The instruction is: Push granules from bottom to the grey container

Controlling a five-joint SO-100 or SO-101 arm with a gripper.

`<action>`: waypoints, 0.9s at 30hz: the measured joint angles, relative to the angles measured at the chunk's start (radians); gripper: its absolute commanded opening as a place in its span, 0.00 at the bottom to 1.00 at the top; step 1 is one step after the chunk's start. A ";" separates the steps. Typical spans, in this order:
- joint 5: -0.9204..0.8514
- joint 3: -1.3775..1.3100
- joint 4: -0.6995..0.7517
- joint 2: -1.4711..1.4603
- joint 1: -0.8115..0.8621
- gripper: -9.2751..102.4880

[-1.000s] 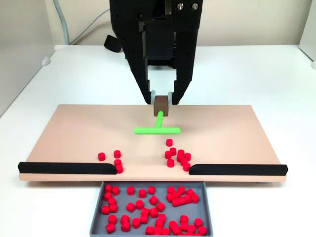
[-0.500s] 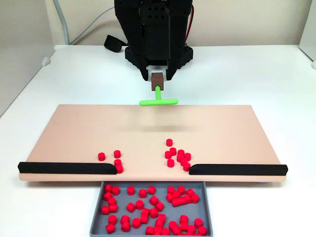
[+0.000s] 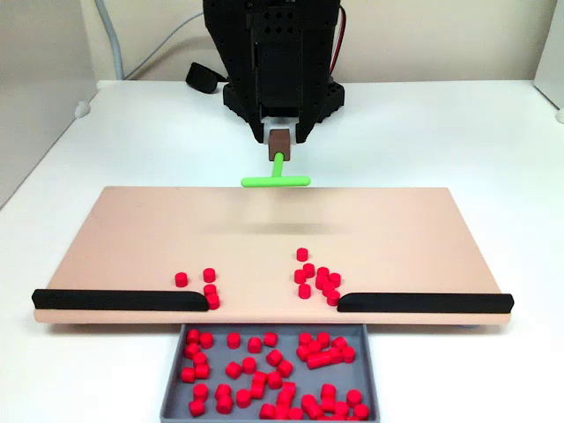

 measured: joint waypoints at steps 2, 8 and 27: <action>0.020 0.000 0.000 0.000 0.000 0.08; 0.025 0.000 0.002 -0.005 0.000 0.08; -0.041 0.000 0.002 -0.009 -0.003 0.08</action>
